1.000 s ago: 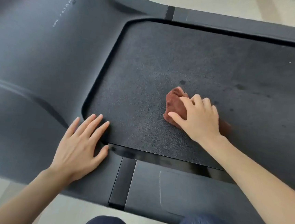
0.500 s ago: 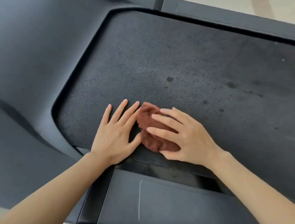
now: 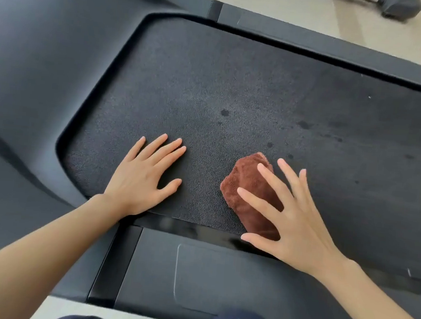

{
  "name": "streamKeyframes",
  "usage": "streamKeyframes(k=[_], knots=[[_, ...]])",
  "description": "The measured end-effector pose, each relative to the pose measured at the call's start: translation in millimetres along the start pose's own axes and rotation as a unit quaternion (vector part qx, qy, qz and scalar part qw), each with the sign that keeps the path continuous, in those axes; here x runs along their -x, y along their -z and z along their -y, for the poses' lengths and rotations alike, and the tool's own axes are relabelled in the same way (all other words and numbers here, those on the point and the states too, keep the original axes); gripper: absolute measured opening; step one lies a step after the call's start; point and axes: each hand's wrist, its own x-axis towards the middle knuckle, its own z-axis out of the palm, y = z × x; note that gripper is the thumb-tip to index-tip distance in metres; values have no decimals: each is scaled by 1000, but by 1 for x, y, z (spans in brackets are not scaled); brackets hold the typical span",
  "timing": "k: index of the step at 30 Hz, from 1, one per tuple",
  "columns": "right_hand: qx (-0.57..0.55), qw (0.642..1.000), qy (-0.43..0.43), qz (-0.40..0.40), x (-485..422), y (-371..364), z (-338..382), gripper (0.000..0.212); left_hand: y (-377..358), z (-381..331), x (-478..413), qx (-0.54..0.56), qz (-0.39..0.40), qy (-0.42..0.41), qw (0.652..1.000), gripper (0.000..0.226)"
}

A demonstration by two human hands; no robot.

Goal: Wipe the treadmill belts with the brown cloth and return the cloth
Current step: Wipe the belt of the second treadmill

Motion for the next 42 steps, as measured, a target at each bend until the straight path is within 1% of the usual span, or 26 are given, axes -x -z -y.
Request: streamKeyframes(k=[2,3,5,7,10,12,14,15,17,19,21,25,27,29,30,32,34,36,38,40,42], knots=[[2,998,54,-18,-21,-9,-4,58,1,0,-1,4,0,3,1000,67],[-5,997,65,-44,-32,-17,-5,49,1,0,0,7,-1,7,1000,67],[-26,992,53,-113,-55,-33,-10,33,0,0,-1,13,-8,12,1000,65],[-38,988,2,-148,-87,-44,-20,28,-3,1,-1,19,-15,16,1000,64],[-5,979,-110,-169,-156,-50,-40,25,-6,4,-3,28,-26,8,999,62],[15,974,-171,-145,-200,-50,-51,27,-5,4,-2,29,-27,8,999,61],[13,971,-204,-126,-217,-47,-54,29,-4,3,-1,29,-21,4,999,61],[5,969,-210,-128,-211,-46,-49,29,-3,2,-1,30,-17,6,999,61],[-11,967,-198,-160,-173,-46,-30,28,-2,2,-1,36,-17,13,999,61],[-22,969,-165,-181,-119,-50,-6,27,-2,2,-2,35,-14,10,999,62],[-12,974,-129,-183,-92,-53,4,27,-4,4,-2,35,-21,9,999,62],[3,973,-108,-202,-113,-57,-13,21,-8,3,-3,40,-34,6,999,61],[-3,976,-102,-192,-130,-59,-23,21,-6,3,-4,42,-26,7,999,61],[21,974,-141,-176,-161,-58,-39,24,-3,4,-2,35,-20,5,999,62],[38,968,-178,-170,-181,-57,-49,26,-3,4,-2,32,-22,4,999,61],[52,958,-250,-133,-217,-53,-61,30,-2,4,0,38,-22,4,999,60],[41,957,-266,-107,-218,-52,-54,31,-1,4,0,46,-23,5,999,59],[36,958,-252,-132,-170,-49,-33,29,0,4,0,44,-13,-3,999,60],[17,959,-224,-172,-96,-48,-5,25,-1,4,0,38,-17,0,999,60],[6,966,-186,-179,-37,-44,16,20,-2,3,0,34,-22,3,999,61],[10,971,-149,-185,-22,-43,14,16,0,3,0,33,-20,7,999,61]])
